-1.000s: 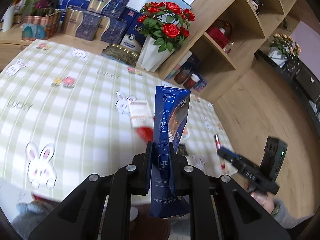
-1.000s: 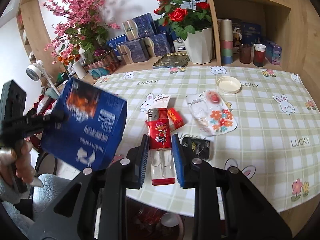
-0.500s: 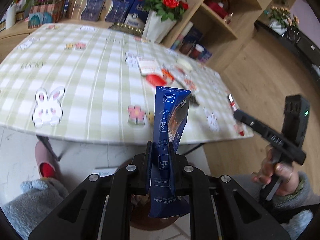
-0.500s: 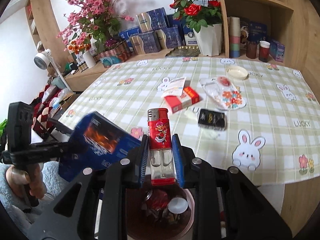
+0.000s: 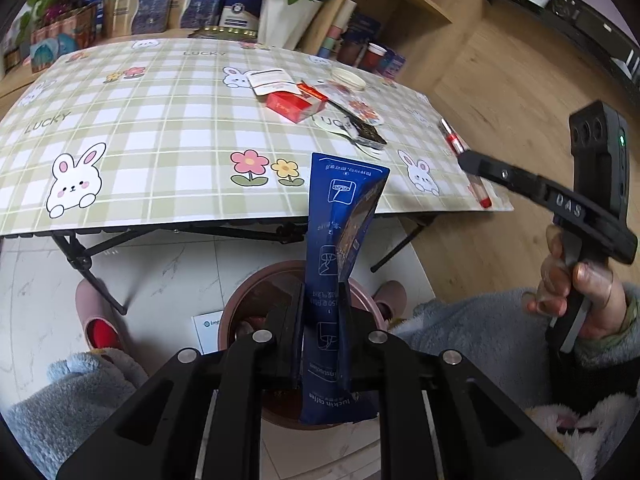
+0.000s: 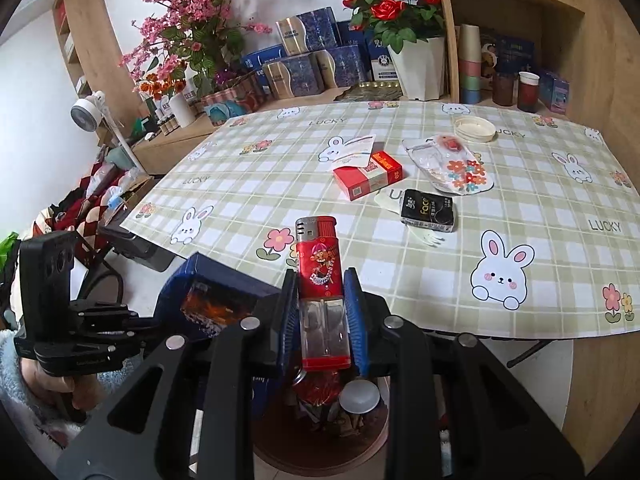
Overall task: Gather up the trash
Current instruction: 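Lower the blue coffee box into the bin and open the left gripper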
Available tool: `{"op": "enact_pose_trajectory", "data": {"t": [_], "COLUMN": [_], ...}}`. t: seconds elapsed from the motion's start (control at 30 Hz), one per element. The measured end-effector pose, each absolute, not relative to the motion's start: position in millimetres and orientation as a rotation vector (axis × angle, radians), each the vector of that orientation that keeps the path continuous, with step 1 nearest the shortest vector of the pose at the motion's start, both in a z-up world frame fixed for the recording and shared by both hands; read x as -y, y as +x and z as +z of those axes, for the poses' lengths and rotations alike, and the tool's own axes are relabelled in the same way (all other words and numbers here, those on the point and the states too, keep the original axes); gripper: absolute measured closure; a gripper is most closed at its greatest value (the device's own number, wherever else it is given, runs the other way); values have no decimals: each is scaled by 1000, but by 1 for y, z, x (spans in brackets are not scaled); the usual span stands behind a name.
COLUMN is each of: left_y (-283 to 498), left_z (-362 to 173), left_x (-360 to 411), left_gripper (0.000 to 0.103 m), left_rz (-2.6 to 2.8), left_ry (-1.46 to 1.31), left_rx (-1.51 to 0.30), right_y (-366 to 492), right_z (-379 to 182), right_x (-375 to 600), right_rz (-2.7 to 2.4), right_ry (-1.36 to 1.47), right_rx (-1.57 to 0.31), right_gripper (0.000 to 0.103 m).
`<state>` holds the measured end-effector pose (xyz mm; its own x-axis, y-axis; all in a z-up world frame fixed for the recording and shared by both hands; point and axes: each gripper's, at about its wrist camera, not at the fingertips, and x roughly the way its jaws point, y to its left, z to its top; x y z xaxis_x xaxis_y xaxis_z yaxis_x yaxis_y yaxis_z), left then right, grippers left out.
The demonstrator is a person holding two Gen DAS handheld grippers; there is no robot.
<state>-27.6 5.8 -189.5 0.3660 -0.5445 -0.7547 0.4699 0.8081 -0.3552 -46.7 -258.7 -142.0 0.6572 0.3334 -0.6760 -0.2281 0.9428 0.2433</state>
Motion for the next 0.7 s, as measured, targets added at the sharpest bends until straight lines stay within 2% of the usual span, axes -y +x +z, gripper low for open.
{"op": "enact_pose_trajectory", "data": {"t": [0.23,0.7], "left_y": [-31,0], "left_z": [-210,-301], "left_x": [2,66], "left_gripper": [89,88], "left_rz": [-676,-764], "left_ry": [-32,101], "left_rx": [-1101,-1345], "right_y": [-49,-55], "right_z": [-146,-167], "right_x": [260,282], "right_rz": [325,283], "right_ry": [151,194], "right_rx": [-794,-830], "right_gripper": [76,76]}}
